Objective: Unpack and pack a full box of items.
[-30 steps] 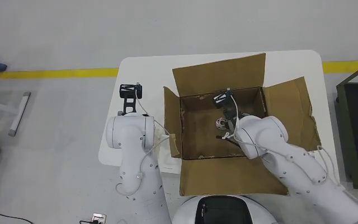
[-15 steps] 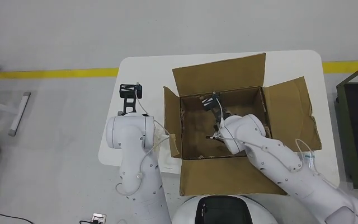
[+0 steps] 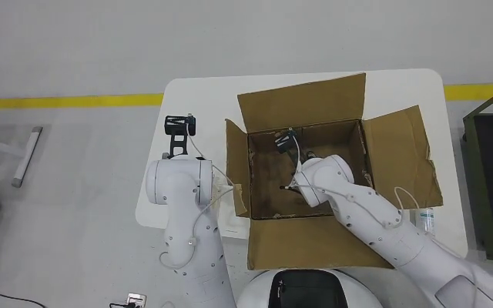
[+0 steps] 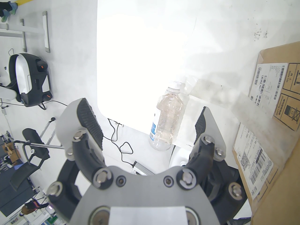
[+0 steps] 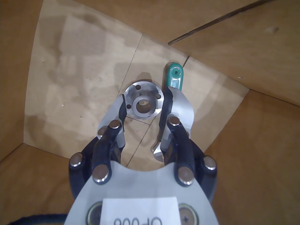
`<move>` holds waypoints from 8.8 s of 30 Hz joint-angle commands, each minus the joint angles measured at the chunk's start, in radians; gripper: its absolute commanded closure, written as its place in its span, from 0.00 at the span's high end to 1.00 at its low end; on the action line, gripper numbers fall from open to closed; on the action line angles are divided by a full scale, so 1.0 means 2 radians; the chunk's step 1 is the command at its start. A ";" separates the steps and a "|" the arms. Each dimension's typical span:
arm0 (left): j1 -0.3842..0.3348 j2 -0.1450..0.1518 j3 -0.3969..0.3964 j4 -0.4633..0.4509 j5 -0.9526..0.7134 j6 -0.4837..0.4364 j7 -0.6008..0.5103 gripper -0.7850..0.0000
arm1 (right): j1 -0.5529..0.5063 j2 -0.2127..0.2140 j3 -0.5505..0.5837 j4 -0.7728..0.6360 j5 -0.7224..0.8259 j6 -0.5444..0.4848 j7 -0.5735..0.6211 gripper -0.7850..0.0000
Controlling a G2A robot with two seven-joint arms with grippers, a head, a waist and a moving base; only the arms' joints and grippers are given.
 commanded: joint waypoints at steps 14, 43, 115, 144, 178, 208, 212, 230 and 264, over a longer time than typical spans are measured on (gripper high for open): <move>0.000 0.000 0.000 0.000 0.000 0.000 0.000 1.00 | 0.004 -0.017 0.002 0.036 -0.004 -0.007 -0.006 0.45; 0.000 0.000 0.000 0.000 0.000 0.000 0.000 1.00 | -0.051 -0.022 0.069 -0.112 -0.073 -0.025 0.032 0.00; 0.000 0.000 0.000 0.000 0.000 0.000 0.000 1.00 | -0.360 0.021 0.539 -0.259 -0.030 -0.093 0.069 0.11; 0.000 0.000 0.000 0.000 0.000 0.000 0.000 1.00 | -0.246 0.034 0.567 -0.422 -0.003 -0.093 0.043 0.00; 0.000 0.000 0.000 0.000 0.000 0.000 0.000 1.00 | -0.038 -0.004 0.108 -0.079 -0.041 -0.060 0.092 0.44; 0.000 0.000 0.000 0.000 0.000 0.000 0.000 1.00 | -0.033 -0.021 0.107 -0.013 -0.056 -0.068 0.075 0.42; 0.000 0.000 0.000 0.000 0.000 0.000 0.000 1.00 | -0.034 -0.024 0.105 -0.009 -0.061 -0.069 0.074 0.42; 0.000 0.000 0.000 0.000 0.000 0.000 0.000 1.00 | -0.040 -0.032 0.108 0.008 -0.076 -0.079 0.069 0.40; 0.000 0.000 0.000 0.000 0.000 0.000 0.000 1.00 | -0.106 -0.036 0.160 -0.199 -0.065 -0.094 0.076 0.00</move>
